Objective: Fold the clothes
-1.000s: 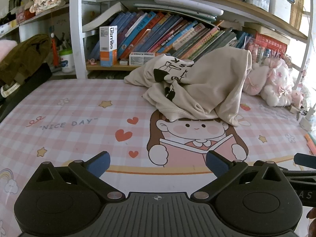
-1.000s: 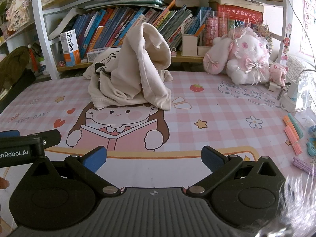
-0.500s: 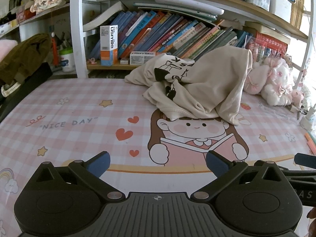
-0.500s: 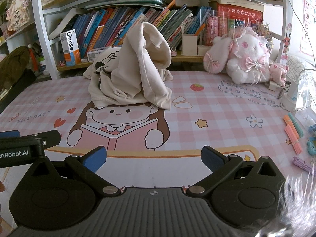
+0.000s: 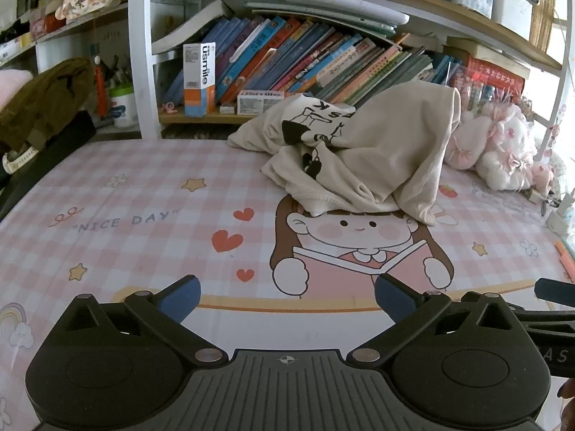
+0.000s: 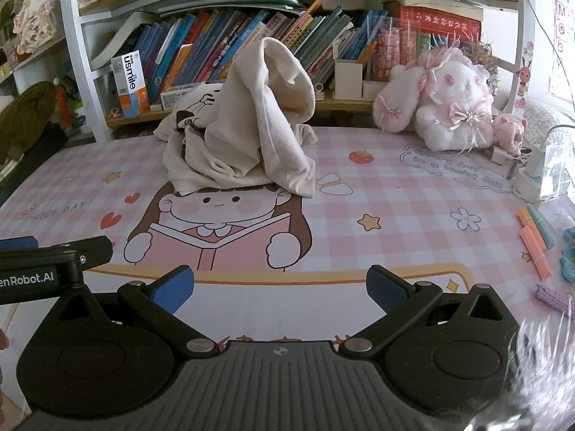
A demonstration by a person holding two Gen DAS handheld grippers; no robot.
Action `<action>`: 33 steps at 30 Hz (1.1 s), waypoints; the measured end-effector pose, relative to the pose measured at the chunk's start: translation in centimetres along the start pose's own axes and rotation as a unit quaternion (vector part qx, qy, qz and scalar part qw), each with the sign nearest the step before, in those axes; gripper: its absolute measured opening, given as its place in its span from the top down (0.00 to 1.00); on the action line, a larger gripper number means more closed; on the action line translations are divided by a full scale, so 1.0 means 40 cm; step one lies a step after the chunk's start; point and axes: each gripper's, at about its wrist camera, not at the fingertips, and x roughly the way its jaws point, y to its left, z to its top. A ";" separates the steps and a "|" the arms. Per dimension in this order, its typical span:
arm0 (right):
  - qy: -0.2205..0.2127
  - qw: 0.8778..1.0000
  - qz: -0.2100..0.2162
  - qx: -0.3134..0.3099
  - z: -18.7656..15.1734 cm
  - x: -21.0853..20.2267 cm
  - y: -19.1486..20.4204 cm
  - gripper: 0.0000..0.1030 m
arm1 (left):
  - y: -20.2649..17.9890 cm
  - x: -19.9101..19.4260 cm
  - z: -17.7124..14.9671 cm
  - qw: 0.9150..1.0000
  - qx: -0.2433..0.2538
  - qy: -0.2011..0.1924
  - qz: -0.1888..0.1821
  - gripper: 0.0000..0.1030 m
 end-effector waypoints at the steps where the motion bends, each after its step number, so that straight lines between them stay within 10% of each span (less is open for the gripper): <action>1: 0.000 1.000 0.000 0.000 0.000 0.000 0.000 0.00 | 0.000 0.000 0.000 1.000 0.000 0.000 0.000 0.00; 33: 0.014 1.000 0.011 0.007 -0.006 0.027 -0.024 0.00 | -0.022 0.029 0.004 1.000 0.021 0.006 0.007 0.00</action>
